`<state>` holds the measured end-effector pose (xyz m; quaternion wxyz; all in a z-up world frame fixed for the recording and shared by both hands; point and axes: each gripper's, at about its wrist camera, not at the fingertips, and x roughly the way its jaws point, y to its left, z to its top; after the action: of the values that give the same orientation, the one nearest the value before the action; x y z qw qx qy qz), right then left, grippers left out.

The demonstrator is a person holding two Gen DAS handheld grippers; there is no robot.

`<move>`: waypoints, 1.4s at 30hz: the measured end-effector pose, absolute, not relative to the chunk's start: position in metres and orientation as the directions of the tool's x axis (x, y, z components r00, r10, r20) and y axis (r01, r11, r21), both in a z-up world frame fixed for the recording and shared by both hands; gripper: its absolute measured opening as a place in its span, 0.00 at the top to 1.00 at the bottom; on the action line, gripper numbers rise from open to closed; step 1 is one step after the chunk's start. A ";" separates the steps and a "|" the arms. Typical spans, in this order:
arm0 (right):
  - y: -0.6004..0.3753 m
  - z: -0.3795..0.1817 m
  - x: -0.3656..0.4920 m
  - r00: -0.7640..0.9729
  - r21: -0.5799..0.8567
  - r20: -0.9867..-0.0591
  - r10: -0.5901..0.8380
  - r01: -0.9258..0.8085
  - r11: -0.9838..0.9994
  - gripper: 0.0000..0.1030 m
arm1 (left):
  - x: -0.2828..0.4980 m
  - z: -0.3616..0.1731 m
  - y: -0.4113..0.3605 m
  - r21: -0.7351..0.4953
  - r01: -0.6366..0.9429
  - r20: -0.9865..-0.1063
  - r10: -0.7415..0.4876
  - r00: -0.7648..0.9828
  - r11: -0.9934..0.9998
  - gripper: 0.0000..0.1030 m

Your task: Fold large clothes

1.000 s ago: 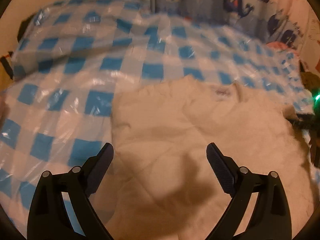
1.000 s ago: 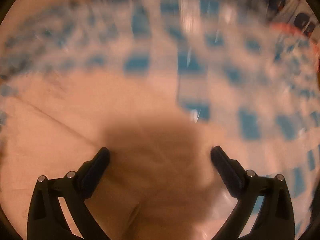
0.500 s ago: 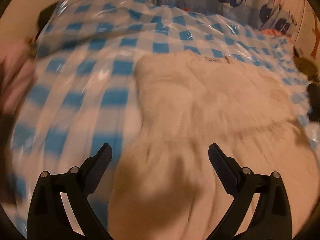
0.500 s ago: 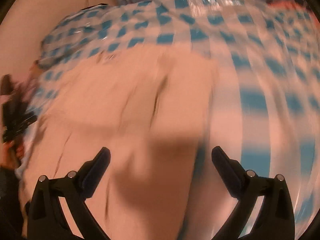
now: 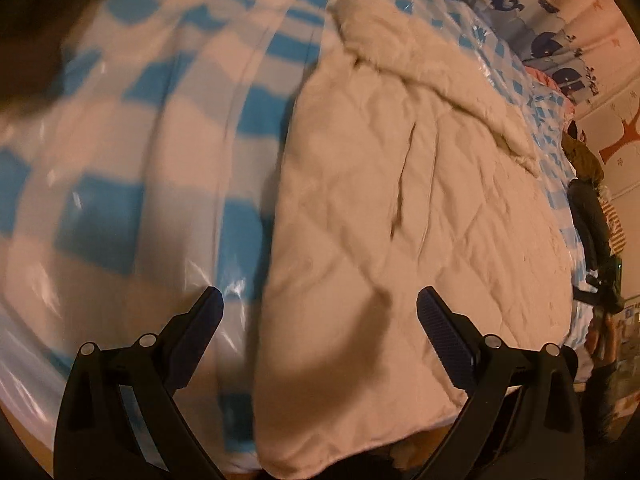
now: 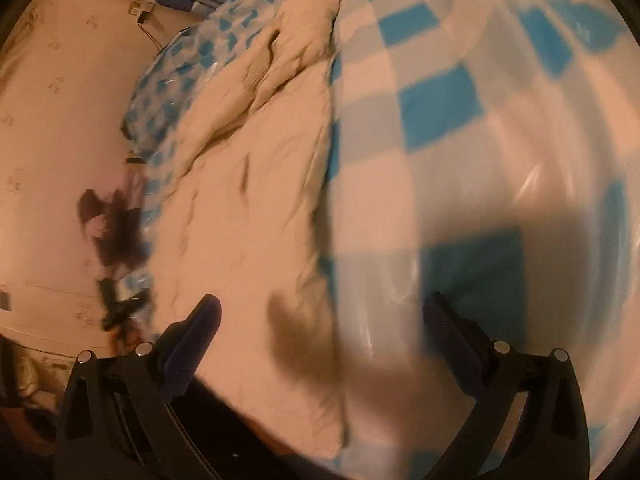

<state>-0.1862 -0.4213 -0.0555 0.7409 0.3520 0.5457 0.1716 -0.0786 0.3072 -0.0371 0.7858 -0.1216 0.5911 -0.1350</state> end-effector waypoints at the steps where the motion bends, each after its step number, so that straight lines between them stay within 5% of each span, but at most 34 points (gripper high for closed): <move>1: -0.415 -0.057 -0.191 0.331 0.728 -0.670 0.665 0.115 0.676 0.05 | -0.083 -0.040 0.304 -0.355 0.068 -0.897 -0.360 0.257 0.933 0.09; 7: -0.368 -0.065 -0.203 0.197 0.823 -0.560 0.805 0.021 0.568 0.05 | -0.111 -0.048 0.287 -0.449 0.101 -0.863 -0.460 0.211 0.888 0.09; 16: -0.364 -0.081 -0.208 0.219 0.810 -0.581 0.784 0.070 0.582 0.05 | -0.122 -0.053 0.303 -0.550 0.033 -0.810 -0.543 0.221 0.834 0.10; 18: -0.365 -0.077 -0.207 0.236 0.818 -0.567 0.789 0.044 0.574 0.06 | -0.126 -0.054 0.299 -0.501 0.035 -0.836 -0.494 0.238 0.865 0.28; 19: -0.367 -0.076 -0.208 0.242 0.825 -0.553 0.797 0.025 0.565 0.07 | -0.126 -0.055 0.299 -0.472 0.026 -0.853 -0.463 0.242 0.881 0.46; 20: -0.367 -0.075 -0.209 0.253 0.828 -0.545 0.799 0.011 0.561 0.14 | -0.128 -0.055 0.304 -0.465 0.016 -0.854 -0.454 0.253 0.885 0.63; 23: -0.363 -0.071 -0.210 0.291 0.814 -0.556 0.778 0.002 0.581 0.80 | -0.130 -0.049 0.311 -0.523 0.013 -0.815 -0.505 0.286 0.852 0.83; 34: -0.370 -0.035 -0.234 0.358 0.823 -0.490 0.795 -0.110 0.557 0.82 | -0.155 0.003 0.304 -0.521 0.161 -0.766 -0.542 0.346 0.839 0.88; 36: -0.373 -0.036 -0.240 0.323 0.815 -0.515 0.794 -0.105 0.571 0.80 | -0.158 0.001 0.308 -0.523 0.167 -0.779 -0.549 0.302 0.835 0.85; 37: -0.373 -0.044 -0.240 0.274 0.800 -0.552 0.787 -0.090 0.593 0.78 | -0.157 -0.005 0.309 -0.508 0.162 -0.799 -0.533 0.278 0.846 0.74; 38: -0.374 -0.055 -0.240 0.236 0.766 -0.613 0.754 -0.060 0.641 0.64 | -0.154 -0.018 0.311 -0.458 0.141 -0.847 -0.479 0.232 0.878 0.54; 39: -0.376 -0.062 -0.238 0.219 0.744 -0.646 0.731 -0.032 0.668 0.43 | -0.151 -0.028 0.314 -0.421 0.114 -0.878 -0.436 0.197 0.900 0.46; 42: -0.385 -0.074 -0.233 0.212 0.768 -0.629 0.748 0.018 0.640 0.32 | -0.144 -0.046 0.322 -0.395 0.046 -0.905 -0.397 0.154 0.918 0.41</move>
<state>-0.2326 -0.3852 -0.0744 0.7025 0.3350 0.5716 0.2598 -0.1437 0.3217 -0.0463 0.7468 -0.1388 0.6333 -0.1482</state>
